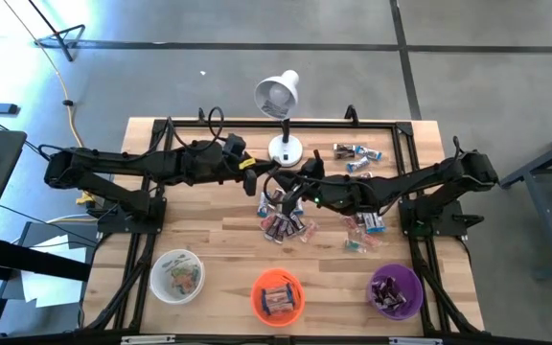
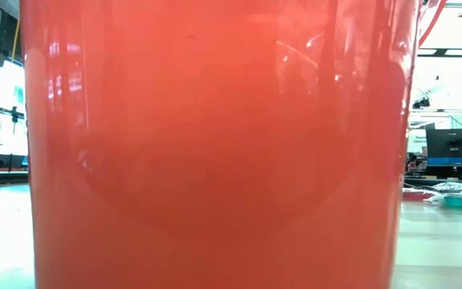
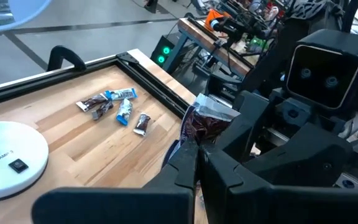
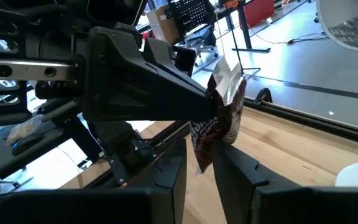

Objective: Organize candy in baskets
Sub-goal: Put the brown chocolate bar into the purple bucket

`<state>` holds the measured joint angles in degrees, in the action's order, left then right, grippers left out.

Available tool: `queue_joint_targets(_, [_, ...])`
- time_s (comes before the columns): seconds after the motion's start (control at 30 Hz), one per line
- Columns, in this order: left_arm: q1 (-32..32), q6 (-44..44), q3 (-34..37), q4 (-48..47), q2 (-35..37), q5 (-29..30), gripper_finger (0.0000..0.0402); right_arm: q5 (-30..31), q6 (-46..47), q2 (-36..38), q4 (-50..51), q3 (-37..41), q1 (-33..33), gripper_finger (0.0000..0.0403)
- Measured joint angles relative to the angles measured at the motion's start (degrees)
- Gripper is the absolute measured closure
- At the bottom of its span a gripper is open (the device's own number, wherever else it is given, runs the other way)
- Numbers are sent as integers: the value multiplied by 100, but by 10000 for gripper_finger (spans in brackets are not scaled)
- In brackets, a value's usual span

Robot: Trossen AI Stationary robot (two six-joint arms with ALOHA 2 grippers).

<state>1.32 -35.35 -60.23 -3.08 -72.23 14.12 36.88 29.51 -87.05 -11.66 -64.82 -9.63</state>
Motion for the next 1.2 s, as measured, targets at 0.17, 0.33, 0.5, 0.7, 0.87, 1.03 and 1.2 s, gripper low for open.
queue_joint_targets(0.17, [0, 2, 0, -1, 0, 31, 401, 12, -12, 0, 15, 0, 0, 329])
queue_joint_targets(0.33, [0, -1, 0, -1, 0, 16, 401, 60, -251, 0, 20, 0, 0, 329])
queue_joint_targets(0.5, [2, 2, 0, -3, 0, 16, 401, 5, -406, 0, 20, 0, 25, 324])
queue_joint_targets(0.7, [4, 48, 0, -11, 0, 14, 401, -28, -408, 0, 90, 0, 76, 300])
queue_joint_targets(0.87, [4, 44, 2, -10, 0, 14, 401, -28, -390, 0, 138, 0, 122, 284])
queue_joint_targets(1.03, [4, 2, 2, -8, 0, 14, 401, -31, -401, 0, 135, 0, 160, 281])
queue_joint_targets(1.2, [4, 2, 2, -7, 0, 14, 401, -77, -423, 0, 153, 0, 204, 280])
